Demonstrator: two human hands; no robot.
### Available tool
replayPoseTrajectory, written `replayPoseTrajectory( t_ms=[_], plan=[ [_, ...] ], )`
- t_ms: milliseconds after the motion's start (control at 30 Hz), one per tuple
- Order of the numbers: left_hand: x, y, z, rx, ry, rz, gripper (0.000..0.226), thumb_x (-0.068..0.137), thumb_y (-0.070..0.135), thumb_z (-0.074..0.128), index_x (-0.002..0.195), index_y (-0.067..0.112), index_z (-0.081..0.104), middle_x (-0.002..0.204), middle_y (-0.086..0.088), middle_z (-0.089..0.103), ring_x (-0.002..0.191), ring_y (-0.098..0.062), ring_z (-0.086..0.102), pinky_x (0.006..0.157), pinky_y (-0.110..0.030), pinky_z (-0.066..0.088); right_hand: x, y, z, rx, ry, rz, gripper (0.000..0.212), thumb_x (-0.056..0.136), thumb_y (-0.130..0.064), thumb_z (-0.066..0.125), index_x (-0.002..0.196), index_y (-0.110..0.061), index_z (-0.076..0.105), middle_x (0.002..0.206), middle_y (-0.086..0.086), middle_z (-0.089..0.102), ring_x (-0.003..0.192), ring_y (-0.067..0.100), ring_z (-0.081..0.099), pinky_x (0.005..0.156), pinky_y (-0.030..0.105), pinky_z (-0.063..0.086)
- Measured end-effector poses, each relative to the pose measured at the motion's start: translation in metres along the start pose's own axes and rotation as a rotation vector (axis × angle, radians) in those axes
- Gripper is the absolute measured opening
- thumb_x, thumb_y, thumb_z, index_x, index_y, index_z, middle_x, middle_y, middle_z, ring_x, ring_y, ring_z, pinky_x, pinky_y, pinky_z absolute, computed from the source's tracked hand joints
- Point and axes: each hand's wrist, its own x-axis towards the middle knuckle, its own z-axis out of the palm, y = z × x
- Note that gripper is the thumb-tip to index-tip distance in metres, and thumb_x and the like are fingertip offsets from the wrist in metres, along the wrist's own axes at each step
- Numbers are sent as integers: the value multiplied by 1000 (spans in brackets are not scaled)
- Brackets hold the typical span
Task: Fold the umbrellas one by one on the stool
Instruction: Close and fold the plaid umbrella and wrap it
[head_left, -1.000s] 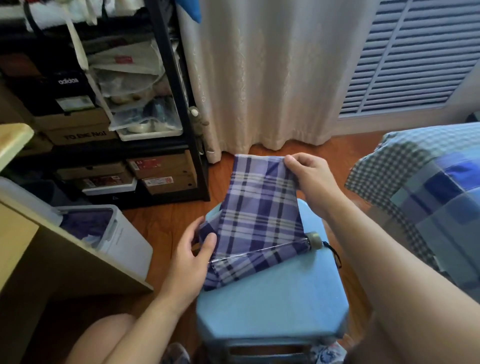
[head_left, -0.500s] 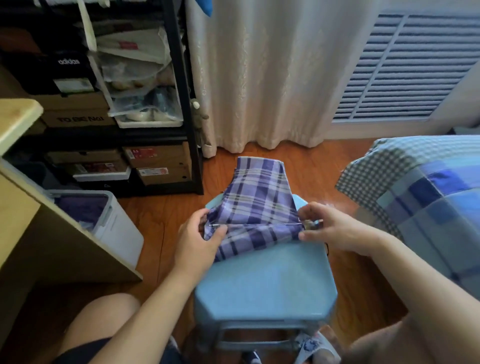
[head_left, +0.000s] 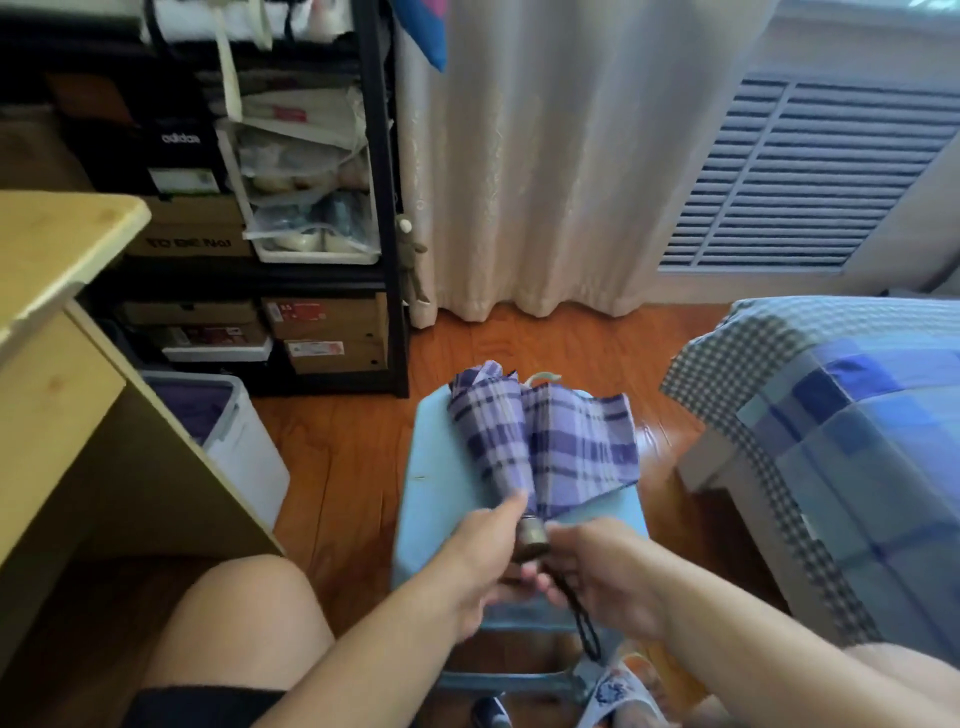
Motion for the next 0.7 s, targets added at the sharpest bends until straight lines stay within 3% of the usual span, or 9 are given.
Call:
replayPoseTrajectory(
  t_ms=[100, 133, 200, 300, 333, 400, 467, 600, 700],
  plan=[
    [12, 1, -5, 137, 220, 118, 29, 103, 35, 56, 101, 6, 58, 77, -16, 67, 47, -26, 63, 48, -35, 56, -11, -1, 11, -380, -52, -98, 28, 109, -13, 45, 99, 0, 66, 84, 13, 75, 63, 18, 67, 63, 28, 59],
    [14, 2, -13, 259, 272, 161, 25, 101, 33, 57, 99, 8, 58, 79, -16, 68, 55, -30, 68, 56, -40, 60, -17, -8, 9, -518, -49, -147, 26, 108, -15, 49, 99, 1, 67, 87, 11, 77, 66, 19, 70, 66, 30, 60],
    [15, 5, -39, 786, 446, 287, 23, 98, 36, 60, 102, 13, 60, 96, -14, 70, 88, -36, 71, 76, -40, 56, -28, -27, -5, -636, 15, -293, 23, 106, -16, 55, 98, 0, 69, 88, 9, 77, 69, 19, 71, 64, 28, 59],
    [13, 11, -80, 1321, 569, 438, 43, 99, 43, 57, 139, 29, 46, 109, -6, 50, 112, -32, 58, 89, -39, 46, -31, -54, -41, -666, 266, -581, 18, 103, -12, 58, 90, -9, 71, 84, 5, 77, 69, 17, 71, 65, 35, 59],
    [15, 13, -91, 1372, 538, 449, 55, 101, 45, 53, 151, 33, 34, 109, -3, 42, 113, -29, 54, 92, -38, 44, -27, -57, -54, -730, 397, -655, 17, 102, -12, 59, 90, -14, 71, 83, 1, 77, 69, 12, 71, 69, 35, 59],
    [24, 11, -108, 1395, 453, 490, 67, 105, 46, 44, 162, 35, 11, 116, 0, 33, 115, -24, 43, 101, -36, 40, -16, -54, -76, -842, 581, -745, 15, 100, -12, 61, 95, -23, 71, 88, -10, 74, 73, 0, 67, 70, 20, 54],
    [29, 4, -119, 1347, 379, 595, 67, 107, 38, 42, 163, 34, 7, 126, 2, 31, 118, -19, 36, 110, -36, 34, -6, -44, -87, -850, 674, -804, 15, 99, -12, 63, 100, -24, 72, 91, -16, 69, 80, -7, 62, 71, 10, 46],
    [28, -5, -123, 1229, 341, 823, 72, 97, 15, 65, 160, 20, 31, 128, 5, 43, 122, -13, 40, 107, -25, 35, 5, -38, -79, -723, 727, -893, 12, 97, -16, 66, 87, -20, 70, 84, -11, 69, 81, 7, 64, 77, 31, 51],
    [32, -8, -110, 1255, 328, 969, 69, 84, 9, 79, 147, 14, 51, 122, 5, 51, 118, -13, 49, 100, -17, 35, 9, -31, -63, -783, 586, -858, 13, 94, -33, 72, 101, -22, 71, 90, -10, 69, 84, 10, 64, 81, 37, 54]
  ],
)
